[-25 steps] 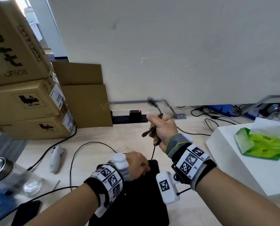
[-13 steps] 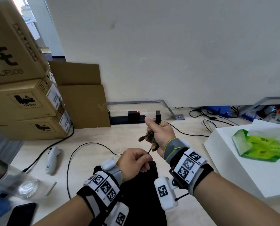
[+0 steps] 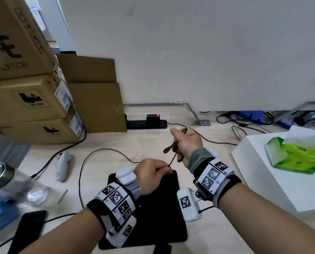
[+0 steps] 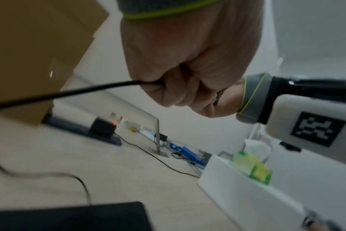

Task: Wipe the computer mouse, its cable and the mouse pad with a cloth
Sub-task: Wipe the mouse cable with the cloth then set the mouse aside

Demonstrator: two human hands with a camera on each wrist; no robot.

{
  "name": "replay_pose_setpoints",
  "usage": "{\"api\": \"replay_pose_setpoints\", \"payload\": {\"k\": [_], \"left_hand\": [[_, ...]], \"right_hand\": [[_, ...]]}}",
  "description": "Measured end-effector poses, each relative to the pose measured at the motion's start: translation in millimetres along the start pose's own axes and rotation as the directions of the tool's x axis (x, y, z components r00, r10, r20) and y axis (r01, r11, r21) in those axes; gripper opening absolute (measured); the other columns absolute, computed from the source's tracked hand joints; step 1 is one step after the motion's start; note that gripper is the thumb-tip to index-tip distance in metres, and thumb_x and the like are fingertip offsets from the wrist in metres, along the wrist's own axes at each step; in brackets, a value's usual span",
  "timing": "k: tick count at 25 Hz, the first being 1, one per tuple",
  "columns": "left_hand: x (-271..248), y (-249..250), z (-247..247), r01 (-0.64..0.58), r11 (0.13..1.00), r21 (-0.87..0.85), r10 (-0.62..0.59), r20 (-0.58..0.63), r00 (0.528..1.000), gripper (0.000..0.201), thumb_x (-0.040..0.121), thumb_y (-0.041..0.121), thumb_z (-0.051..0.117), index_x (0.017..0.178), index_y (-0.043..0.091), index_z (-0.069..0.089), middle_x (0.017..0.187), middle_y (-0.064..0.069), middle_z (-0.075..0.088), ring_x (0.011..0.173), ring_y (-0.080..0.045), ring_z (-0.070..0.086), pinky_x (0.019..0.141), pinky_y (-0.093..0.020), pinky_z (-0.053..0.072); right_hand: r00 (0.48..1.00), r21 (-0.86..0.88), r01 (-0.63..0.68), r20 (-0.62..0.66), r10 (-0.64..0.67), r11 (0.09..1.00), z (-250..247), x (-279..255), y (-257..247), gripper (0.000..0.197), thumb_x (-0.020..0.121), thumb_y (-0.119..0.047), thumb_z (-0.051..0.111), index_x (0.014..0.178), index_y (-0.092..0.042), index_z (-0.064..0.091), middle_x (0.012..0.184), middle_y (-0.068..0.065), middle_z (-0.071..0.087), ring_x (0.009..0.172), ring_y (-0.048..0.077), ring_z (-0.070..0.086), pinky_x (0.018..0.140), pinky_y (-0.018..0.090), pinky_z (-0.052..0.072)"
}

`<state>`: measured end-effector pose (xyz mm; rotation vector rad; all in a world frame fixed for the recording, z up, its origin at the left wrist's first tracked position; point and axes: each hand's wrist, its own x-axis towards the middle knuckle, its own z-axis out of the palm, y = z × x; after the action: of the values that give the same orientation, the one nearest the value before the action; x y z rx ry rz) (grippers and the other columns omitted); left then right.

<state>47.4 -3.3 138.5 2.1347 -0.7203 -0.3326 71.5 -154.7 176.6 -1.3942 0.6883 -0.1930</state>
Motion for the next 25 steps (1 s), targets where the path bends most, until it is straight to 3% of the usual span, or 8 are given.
{"api": "replay_pose_setpoints", "payload": {"k": [4,7,10,12,15,18,22,25], "left_hand": [[-28,-90,-3,0.223,0.916,0.334,-0.247,0.033,0.968,0.019,0.091,0.041,0.052,0.089,0.030,0.068,0.083,0.008,0.071,0.080,-0.016,0.067,0.072,-0.031,0.052],[-61,-138,4,0.415,0.830,0.372,-0.450,0.008,0.893,0.028,0.081,0.054,0.058,0.094,0.031,0.051,0.086,0.010,0.060,0.083,-0.017,0.062,0.075,-0.031,0.050],[-84,-154,22,0.430,0.776,0.461,-0.538,0.130,0.833,0.068,0.053,0.069,0.070,0.101,0.034,0.037,0.099,0.011,0.046,0.093,-0.015,0.051,0.085,-0.035,0.048],[-90,-157,33,0.441,0.749,0.495,-0.559,0.115,0.821,0.081,0.047,0.070,0.071,0.111,0.036,0.034,0.109,0.008,0.045,0.101,-0.017,0.049,0.089,-0.038,0.047],[-87,-154,43,0.454,0.733,0.507,-0.564,0.081,0.821,0.084,0.062,0.059,0.075,0.131,0.027,0.038,0.125,0.004,0.043,0.115,-0.019,0.045,0.096,-0.035,0.044],[-75,-139,44,0.482,0.754,0.446,-0.558,0.049,0.829,0.077,0.059,0.066,0.066,0.122,0.025,0.052,0.115,0.006,0.052,0.105,-0.015,0.054,0.089,-0.031,0.047],[-33,-87,55,0.521,0.830,0.201,-0.527,-0.025,0.849,0.054,0.055,0.065,0.067,0.097,0.033,0.057,0.083,0.014,0.061,0.076,-0.008,0.059,0.068,-0.024,0.046],[-6,-48,72,0.451,0.882,0.137,-0.447,-0.057,0.893,0.052,0.051,0.071,0.063,0.087,0.037,0.051,0.075,0.015,0.059,0.071,-0.007,0.060,0.065,-0.026,0.049]], "right_hand": [[0.973,0.000,0.028,-0.228,-0.027,1.000,-24,13,5,0.027,0.075,-0.032,0.072,0.075,-0.014,0.051,0.060,0.010,0.049,0.035,0.018,0.036,0.034,0.019,0.030],[0.995,-0.201,0.062,-0.061,-0.075,0.978,-35,12,23,0.028,0.077,-0.033,0.072,0.070,-0.014,0.052,0.053,0.002,0.052,0.033,0.017,0.034,0.034,0.018,0.029],[0.991,-0.426,0.113,0.119,-0.068,0.898,-34,-2,59,0.029,0.077,-0.035,0.073,0.071,-0.009,0.060,0.053,-0.002,0.059,0.033,0.012,0.038,0.032,0.016,0.028],[0.982,-0.539,0.135,0.183,-0.042,0.831,-35,-7,80,0.028,0.077,-0.036,0.073,0.074,-0.010,0.065,0.055,-0.005,0.062,0.036,0.007,0.045,0.034,0.016,0.033],[0.974,-0.626,0.130,0.225,0.018,0.769,-41,-10,103,0.025,0.076,-0.040,0.073,0.070,-0.017,0.064,0.058,-0.006,0.066,0.052,0.011,0.057,0.054,0.023,0.047],[0.979,-0.678,0.089,0.193,0.060,0.730,-50,-13,114,0.027,0.076,-0.042,0.072,0.065,-0.020,0.061,0.062,-0.004,0.067,0.059,0.016,0.059,0.063,0.029,0.050],[0.987,-0.571,-0.064,0.085,0.136,0.819,-64,-14,123,0.034,0.074,-0.043,0.074,0.062,-0.018,0.055,0.057,0.002,0.063,0.047,0.022,0.054,0.046,0.031,0.050],[0.981,-0.407,-0.161,0.031,0.190,0.899,-68,-11,124,0.042,0.070,-0.048,0.076,0.068,-0.015,0.050,0.060,0.010,0.057,0.045,0.025,0.053,0.034,0.021,0.038]]}}
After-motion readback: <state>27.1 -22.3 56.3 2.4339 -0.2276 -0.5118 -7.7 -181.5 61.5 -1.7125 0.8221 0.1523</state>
